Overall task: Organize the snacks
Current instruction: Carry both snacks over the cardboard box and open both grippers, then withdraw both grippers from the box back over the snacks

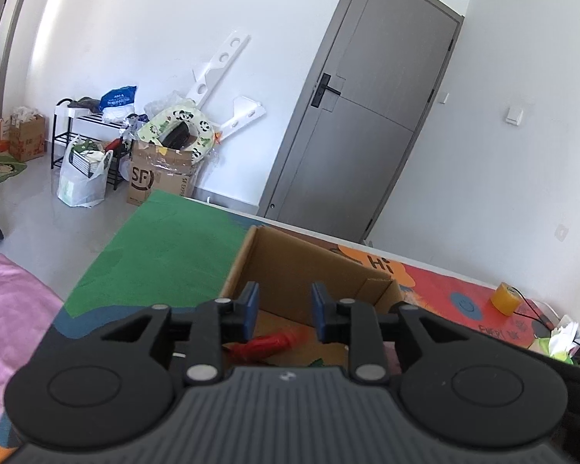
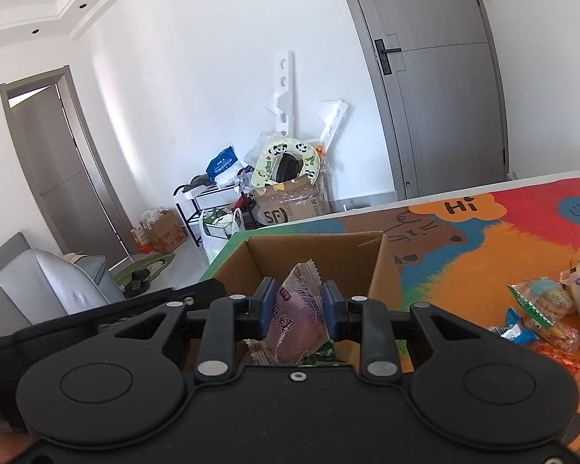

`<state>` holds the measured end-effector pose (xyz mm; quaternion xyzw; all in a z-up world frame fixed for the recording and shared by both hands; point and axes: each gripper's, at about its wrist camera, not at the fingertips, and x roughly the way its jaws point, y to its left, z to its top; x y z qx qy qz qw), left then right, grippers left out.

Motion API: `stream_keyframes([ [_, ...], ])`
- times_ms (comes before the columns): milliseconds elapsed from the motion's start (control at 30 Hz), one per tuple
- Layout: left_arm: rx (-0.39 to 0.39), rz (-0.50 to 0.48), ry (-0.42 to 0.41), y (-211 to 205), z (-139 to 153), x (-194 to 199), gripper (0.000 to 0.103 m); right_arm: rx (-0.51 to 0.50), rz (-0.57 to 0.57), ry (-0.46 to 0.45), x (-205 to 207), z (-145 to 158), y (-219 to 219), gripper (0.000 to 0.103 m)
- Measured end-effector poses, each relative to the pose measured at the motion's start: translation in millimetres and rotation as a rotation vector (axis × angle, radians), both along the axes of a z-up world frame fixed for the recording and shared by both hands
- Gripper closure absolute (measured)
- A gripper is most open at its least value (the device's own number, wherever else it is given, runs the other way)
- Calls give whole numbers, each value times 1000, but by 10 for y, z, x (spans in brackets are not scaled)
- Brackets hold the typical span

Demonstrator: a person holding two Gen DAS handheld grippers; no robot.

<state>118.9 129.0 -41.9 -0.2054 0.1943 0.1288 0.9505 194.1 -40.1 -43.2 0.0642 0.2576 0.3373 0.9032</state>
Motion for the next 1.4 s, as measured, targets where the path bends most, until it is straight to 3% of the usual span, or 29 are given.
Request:
stream_keyframes([
  [133, -2, 28, -1, 43, 42, -82, 67, 23, 12, 17, 26, 0, 37, 75],
  [233, 0, 56, 6, 66, 66, -123, 62, 44, 10, 24, 41, 24, 39, 68],
  [400, 20, 69, 3, -12, 123, -205, 31, 69, -14, 38, -9, 62, -145, 62],
  [467, 23, 68, -1, -53, 137, -219, 27, 72, -33, 37, -47, 65, -245, 48],
  [667, 27, 62, 6, -208, 200, -239, 16, 68, -58, 39, -141, 74, -512, 44],
  [833, 38, 43, 18, -383, 221, -247, 13, 69, -92, 43, -209, 72, -768, 39],
  [1400, 82, -118, 37, -1209, 218, -229, 10, 80, -230, 30, -414, 58, -1702, 6],
])
